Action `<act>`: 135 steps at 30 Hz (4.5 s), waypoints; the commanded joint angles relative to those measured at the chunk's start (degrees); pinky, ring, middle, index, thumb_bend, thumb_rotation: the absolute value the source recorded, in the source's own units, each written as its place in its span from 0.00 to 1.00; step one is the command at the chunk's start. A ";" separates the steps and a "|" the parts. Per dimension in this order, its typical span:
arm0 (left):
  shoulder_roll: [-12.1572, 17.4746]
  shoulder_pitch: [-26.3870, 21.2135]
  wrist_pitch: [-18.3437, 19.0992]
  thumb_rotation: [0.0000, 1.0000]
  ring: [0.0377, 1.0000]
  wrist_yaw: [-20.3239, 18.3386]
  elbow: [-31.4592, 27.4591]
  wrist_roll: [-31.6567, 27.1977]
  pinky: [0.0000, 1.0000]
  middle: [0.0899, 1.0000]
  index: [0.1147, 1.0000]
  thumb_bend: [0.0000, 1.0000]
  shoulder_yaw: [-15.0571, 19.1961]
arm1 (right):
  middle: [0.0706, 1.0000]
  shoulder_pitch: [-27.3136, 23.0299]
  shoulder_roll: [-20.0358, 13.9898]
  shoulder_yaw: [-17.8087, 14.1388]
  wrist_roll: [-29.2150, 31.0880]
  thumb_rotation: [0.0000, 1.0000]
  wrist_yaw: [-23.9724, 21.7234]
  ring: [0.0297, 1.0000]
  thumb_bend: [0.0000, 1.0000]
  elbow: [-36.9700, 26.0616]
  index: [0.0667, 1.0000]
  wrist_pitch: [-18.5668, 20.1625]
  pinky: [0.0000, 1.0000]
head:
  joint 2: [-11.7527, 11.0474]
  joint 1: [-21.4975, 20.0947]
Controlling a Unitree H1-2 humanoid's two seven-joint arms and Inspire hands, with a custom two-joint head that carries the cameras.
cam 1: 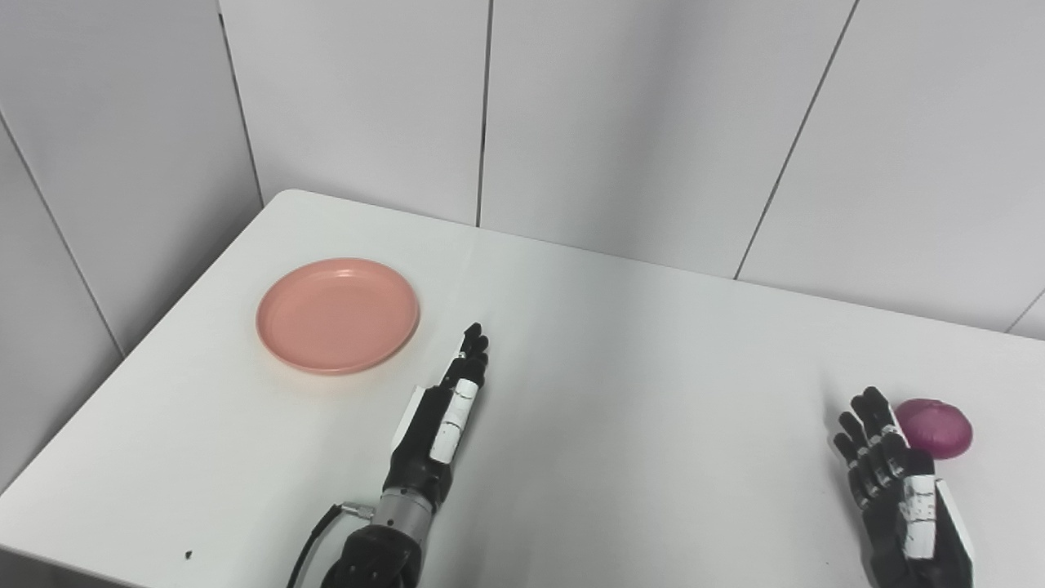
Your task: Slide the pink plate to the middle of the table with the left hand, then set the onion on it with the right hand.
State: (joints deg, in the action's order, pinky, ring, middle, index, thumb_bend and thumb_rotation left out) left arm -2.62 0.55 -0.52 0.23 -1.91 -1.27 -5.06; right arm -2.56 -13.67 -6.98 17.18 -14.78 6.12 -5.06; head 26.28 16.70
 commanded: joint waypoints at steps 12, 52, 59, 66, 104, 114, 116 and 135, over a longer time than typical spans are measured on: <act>3.00 -6.43 11.78 0.98 0.98 -4.23 -9.97 -8.05 1.00 0.98 0.98 0.85 3.54 | 0.98 3.98 1.85 0.39 -0.60 0.95 -1.49 1.00 0.89 8.91 1.00 -2.58 1.00 | -0.84 -0.70; 30.28 -41.33 -15.03 0.93 0.75 -7.15 37.08 -7.32 0.69 0.74 0.73 0.89 19.01 | 0.96 4.51 1.84 -0.12 -0.88 0.93 -2.69 0.99 0.88 9.16 1.00 -2.94 1.00 | -1.36 -0.62; 33.15 -41.47 -16.22 0.91 0.77 -7.35 42.53 -8.08 0.72 0.76 0.74 0.88 20.13 | 0.97 4.59 1.71 -0.51 -0.45 0.93 -3.09 1.00 0.88 9.32 1.00 -2.65 1.00 | -1.33 -0.38; 34.09 -41.17 -17.82 0.89 0.78 -7.20 48.13 -9.51 0.75 0.76 0.75 0.86 21.72 | 0.96 4.66 1.39 -0.41 -0.65 0.94 -3.32 1.00 0.89 9.34 1.00 -2.93 1.00 | -1.08 -0.34; 29.57 -39.33 -19.42 0.89 0.80 -10.97 65.15 -14.79 0.73 0.78 0.74 0.87 23.49 | 0.94 5.77 2.53 -0.45 -1.84 0.94 -1.32 0.98 0.93 5.03 0.99 -0.69 1.00 | 0.85 -1.22; 29.26 -37.63 -17.54 0.90 0.79 -11.78 63.41 -16.61 0.70 0.75 0.74 0.83 24.04 | 0.95 6.15 2.47 -0.43 -1.88 0.95 -1.06 0.98 0.94 3.60 1.00 0.23 1.00 | 1.62 -1.25; 29.06 -37.00 -16.40 0.91 0.79 -11.97 62.16 -17.14 0.70 0.75 0.74 0.83 24.25 | 0.94 6.12 2.49 -0.40 -1.83 0.94 -1.12 0.98 0.94 3.55 0.99 0.05 1.00 | 1.77 -1.25; 23.76 -28.07 -3.43 0.86 0.75 -11.67 37.97 -21.34 0.67 0.70 0.71 0.81 25.14 | 0.96 6.50 2.83 0.22 -1.39 0.94 -0.02 1.00 0.96 -0.30 1.00 2.88 1.00 | 3.15 -1.74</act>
State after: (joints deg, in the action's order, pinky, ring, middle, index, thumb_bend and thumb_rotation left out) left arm 20.79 -26.46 -4.35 -11.01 37.96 -21.80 20.12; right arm -0.55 -13.19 -7.84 15.15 -15.01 3.04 -3.62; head 29.09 15.03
